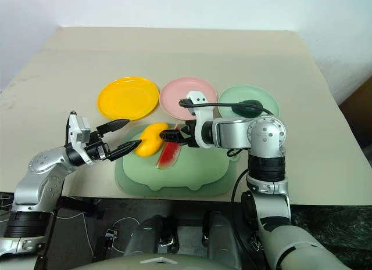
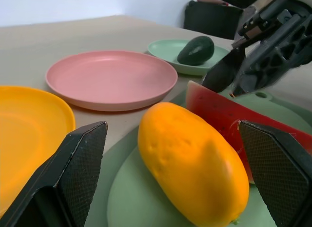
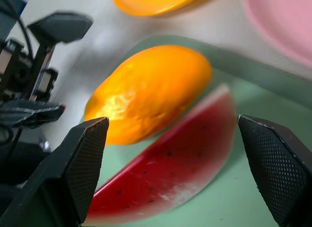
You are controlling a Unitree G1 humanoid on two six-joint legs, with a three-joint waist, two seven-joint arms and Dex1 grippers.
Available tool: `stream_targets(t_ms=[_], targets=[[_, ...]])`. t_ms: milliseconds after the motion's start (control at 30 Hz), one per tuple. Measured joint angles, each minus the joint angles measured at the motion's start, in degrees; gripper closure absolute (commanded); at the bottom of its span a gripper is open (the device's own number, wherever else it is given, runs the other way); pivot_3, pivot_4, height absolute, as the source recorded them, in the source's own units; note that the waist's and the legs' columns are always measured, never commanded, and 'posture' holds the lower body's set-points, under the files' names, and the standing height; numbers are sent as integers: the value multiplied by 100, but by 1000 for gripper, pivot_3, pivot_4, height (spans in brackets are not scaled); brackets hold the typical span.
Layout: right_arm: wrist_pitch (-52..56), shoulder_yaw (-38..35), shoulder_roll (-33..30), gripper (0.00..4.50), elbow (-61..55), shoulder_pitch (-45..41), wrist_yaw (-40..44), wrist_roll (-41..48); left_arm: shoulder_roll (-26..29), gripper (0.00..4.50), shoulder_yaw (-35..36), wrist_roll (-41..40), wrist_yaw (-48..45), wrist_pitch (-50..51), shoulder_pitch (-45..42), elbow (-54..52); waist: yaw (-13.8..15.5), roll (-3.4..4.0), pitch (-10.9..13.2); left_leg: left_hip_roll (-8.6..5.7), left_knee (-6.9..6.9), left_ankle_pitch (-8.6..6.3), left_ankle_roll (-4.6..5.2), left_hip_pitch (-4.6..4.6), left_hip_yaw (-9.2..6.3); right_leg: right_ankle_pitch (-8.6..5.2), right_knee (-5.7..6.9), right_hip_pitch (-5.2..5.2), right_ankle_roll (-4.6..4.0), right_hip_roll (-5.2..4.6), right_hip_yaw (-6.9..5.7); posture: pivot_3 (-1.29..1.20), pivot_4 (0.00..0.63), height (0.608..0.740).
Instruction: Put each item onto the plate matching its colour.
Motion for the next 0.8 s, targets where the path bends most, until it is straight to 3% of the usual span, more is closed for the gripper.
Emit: stream_targets(t_ms=[333, 733, 800], targets=[[0, 701, -234, 31, 314, -168, -117, 194, 2, 0, -1, 1, -16, 4, -23, 12, -6, 0, 0, 0, 0, 0, 0, 0, 0, 0, 0, 0, 1, 0, 0, 0, 150, 696], [0, 1710, -581, 31, 17, -428, 765, -982, 1, 0, 0, 3, -23, -44, -36, 22, -1, 0, 0, 1, 0, 0, 0, 1, 0, 0, -1, 0, 1, -1, 0, 0, 150, 696], [-6, 1840, -627, 529, -86, -436, 973, -1199, 0, 0, 1, 3, -41, -108, -16, 32, 1, 0, 0, 1, 0, 0, 0, 1, 0, 0, -2, 0, 1, -2, 0, 0, 150, 696]])
